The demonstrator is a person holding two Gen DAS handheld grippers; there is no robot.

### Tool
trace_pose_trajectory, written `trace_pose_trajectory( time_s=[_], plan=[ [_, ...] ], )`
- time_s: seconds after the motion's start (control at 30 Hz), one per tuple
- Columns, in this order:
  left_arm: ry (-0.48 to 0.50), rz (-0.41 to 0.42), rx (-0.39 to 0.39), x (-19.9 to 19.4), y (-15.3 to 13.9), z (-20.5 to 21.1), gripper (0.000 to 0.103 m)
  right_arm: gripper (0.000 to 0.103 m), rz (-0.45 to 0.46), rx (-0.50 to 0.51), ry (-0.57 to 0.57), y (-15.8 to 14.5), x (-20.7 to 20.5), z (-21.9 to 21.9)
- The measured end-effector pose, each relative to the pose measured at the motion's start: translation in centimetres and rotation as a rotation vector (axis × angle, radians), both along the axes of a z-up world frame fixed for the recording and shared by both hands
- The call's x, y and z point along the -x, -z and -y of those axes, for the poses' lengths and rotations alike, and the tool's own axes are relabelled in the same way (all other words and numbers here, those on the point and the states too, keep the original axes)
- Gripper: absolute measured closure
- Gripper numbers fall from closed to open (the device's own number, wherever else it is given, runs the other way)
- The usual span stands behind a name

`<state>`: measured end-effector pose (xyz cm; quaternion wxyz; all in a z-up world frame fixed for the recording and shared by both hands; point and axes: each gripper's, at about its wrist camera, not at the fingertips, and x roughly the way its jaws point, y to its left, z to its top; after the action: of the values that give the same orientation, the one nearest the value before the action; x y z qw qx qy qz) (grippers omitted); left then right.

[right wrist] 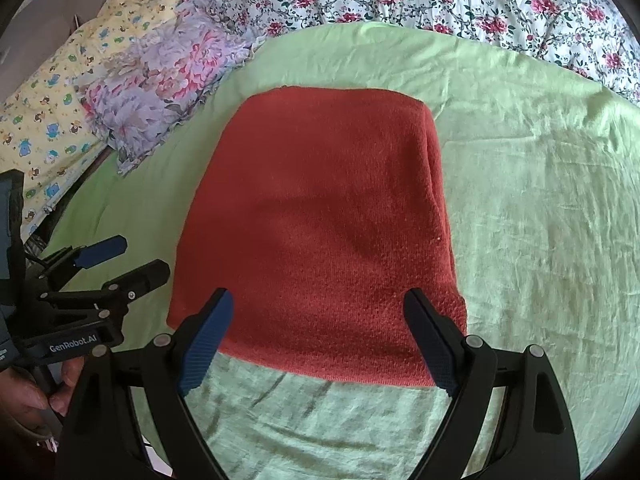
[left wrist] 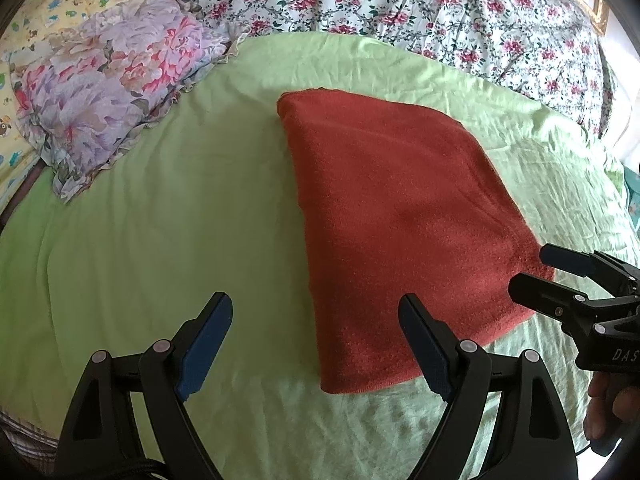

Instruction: Fold small clothes

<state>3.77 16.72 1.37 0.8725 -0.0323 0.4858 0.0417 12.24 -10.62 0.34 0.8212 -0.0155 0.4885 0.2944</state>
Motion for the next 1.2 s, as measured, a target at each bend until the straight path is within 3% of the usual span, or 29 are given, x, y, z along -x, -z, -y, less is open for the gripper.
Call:
trace_pose_trajectory(
  time_s=[1.2],
  plan=[
    [0.016, 0.001, -0.002, -1.2, -0.5, 0.1, 0.017, 0.016, 0.000, -0.026, 0.033, -0.4, 0.0, 0.1]
  ],
)
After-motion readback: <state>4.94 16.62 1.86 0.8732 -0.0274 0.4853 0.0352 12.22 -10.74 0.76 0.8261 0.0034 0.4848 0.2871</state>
